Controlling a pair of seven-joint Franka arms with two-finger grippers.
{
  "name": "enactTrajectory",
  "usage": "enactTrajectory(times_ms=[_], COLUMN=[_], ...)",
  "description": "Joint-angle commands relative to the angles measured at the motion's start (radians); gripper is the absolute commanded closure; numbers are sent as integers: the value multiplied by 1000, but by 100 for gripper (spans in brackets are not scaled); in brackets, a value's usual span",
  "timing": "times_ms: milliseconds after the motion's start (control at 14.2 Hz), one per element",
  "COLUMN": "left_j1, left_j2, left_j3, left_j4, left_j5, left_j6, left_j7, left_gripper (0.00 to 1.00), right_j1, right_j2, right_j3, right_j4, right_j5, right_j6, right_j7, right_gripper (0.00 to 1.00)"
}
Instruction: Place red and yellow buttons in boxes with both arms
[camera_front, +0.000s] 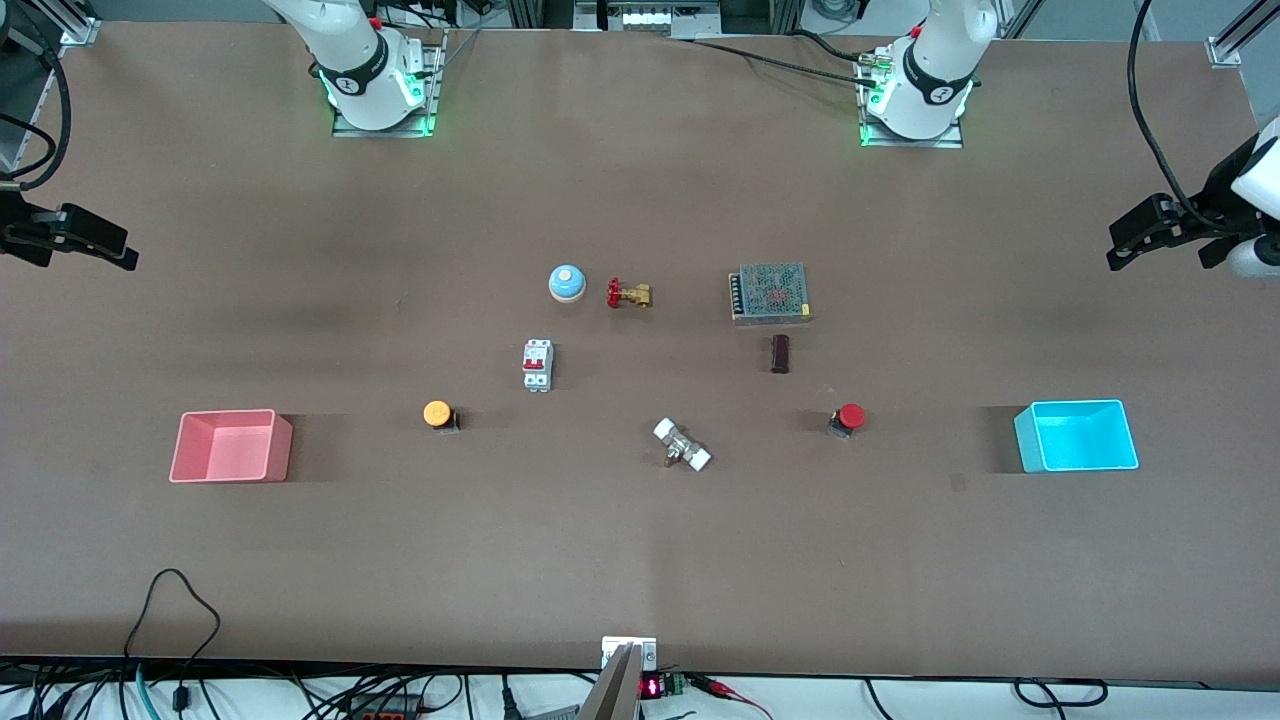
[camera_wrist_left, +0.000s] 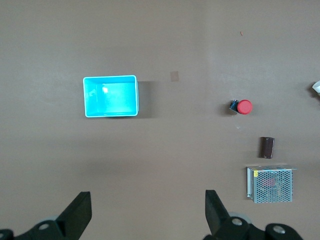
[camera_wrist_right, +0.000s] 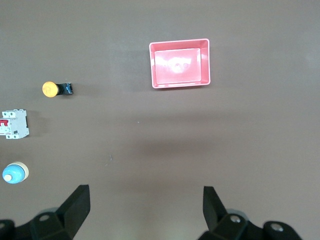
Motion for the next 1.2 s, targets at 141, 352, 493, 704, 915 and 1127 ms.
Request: enactTrajectory(times_ms=[141, 352, 493, 704, 915, 1127], left_j1=[2, 2, 2, 2, 2, -13], left_j2=[-12, -12, -12, 13, 65, 134], left_j3=[-6, -6, -6, -7, -7, -9], left_j4=[-14, -14, -14, -15, -14, -11], left_j5=[19, 19, 19, 19, 17, 16], left_j6=[10, 10, 10, 39, 62, 79], left_j7=[-4, -6, -4, -7, -15, -64], left_gripper=[0, 0, 0, 0, 0, 0], right_j1=[-3, -3, -3, 0, -3, 41], right_j2=[-22, 6, 27, 64, 90, 139], right_j3=[2, 5, 5, 7, 8, 10], right_j4=[-20, -12, -12, -12, -12, -12], right_j5=[5, 19, 19, 18, 18, 15], right_j6=[9, 37, 69, 86, 89, 121], right_j7=[-5, -3, -3, -5, -12, -3], right_gripper=[0, 0, 0, 0, 0, 0])
